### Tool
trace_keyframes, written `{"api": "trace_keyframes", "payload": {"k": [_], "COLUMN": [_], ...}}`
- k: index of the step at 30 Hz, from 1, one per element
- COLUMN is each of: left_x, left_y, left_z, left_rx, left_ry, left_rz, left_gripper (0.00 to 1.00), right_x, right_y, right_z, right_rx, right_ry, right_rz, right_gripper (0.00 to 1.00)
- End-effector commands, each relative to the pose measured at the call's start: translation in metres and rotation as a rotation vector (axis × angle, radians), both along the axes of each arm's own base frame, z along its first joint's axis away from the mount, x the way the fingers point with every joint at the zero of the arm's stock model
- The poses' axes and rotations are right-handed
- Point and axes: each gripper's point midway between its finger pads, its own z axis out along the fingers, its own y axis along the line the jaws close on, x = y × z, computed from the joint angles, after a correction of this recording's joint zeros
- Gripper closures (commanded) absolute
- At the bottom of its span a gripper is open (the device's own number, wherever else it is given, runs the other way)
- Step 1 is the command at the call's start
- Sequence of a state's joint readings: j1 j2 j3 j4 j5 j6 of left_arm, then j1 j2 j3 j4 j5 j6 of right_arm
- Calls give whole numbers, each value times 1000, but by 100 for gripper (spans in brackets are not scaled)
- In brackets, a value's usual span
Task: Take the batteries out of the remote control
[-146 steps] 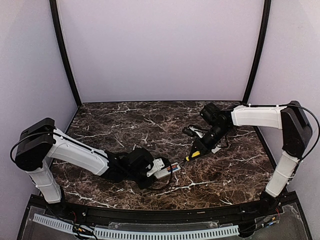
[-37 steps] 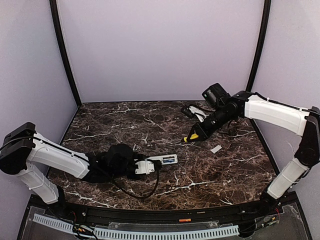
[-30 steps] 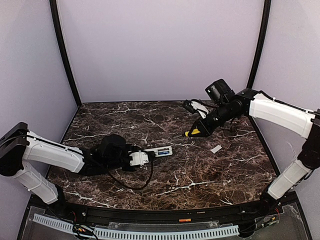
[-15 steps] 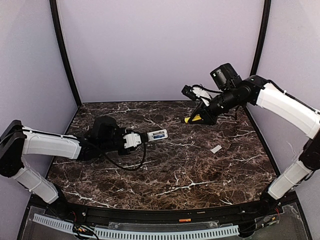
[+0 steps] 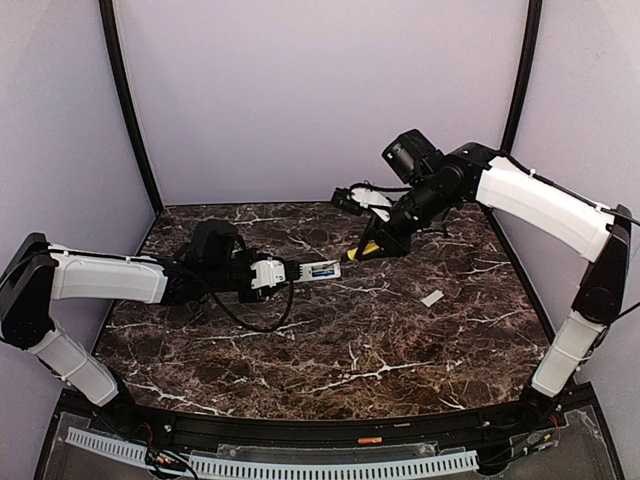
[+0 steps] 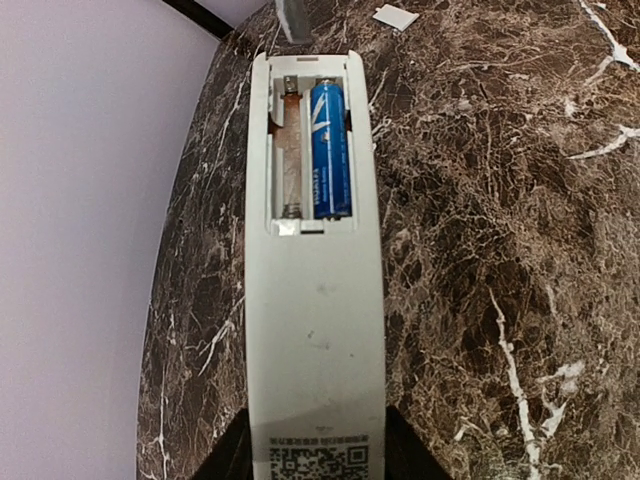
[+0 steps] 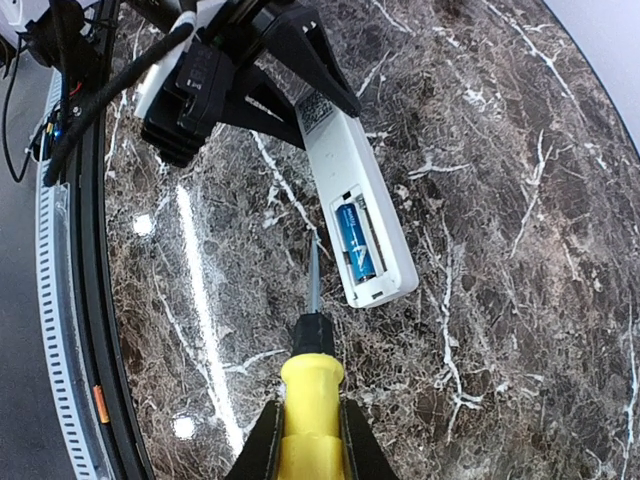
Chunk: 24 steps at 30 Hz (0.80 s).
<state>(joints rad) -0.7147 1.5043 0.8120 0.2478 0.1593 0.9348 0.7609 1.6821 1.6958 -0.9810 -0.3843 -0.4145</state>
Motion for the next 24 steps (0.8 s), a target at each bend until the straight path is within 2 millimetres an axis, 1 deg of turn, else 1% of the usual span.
{"api": "trace_keyframes", "payload": {"k": [1,2,3,5,10,14,21,24], "left_x": [-18,-19,-24,-29,-39,-40,-41,-41], "left_y": [-5,-2,-5,-4,0,1,0,-1], "left_z": [4,1,-1,-4,-5,-6,-8,-8], "left_rx": [9,29,37,45,31,58,71,68], "left_ry": [7,-7,-14,-27,-53,-89,-77,-74], "left_rz": [-45,-37,-45,-42,-42,-36,-41,-42], "left_gripper": [100,100,100,100,100,100,100,100], "right_x": [-4,-5,-6,-10,-19,-23,-24,-22], "right_y": [4,5,5,6,9,11,16,16], "right_z": [-4,-6,-8,-12,-21,-29,-29,-34], "right_rx": [-40,-46,-51,-57,-77,-101,-113,-137], "right_ry": [-11,-10,-6,7,31,41,23,8], "right_rz": [22,23,24,35,55,64,76,71], "right_gripper": [100,100,100,100,100,100,100,100]}}
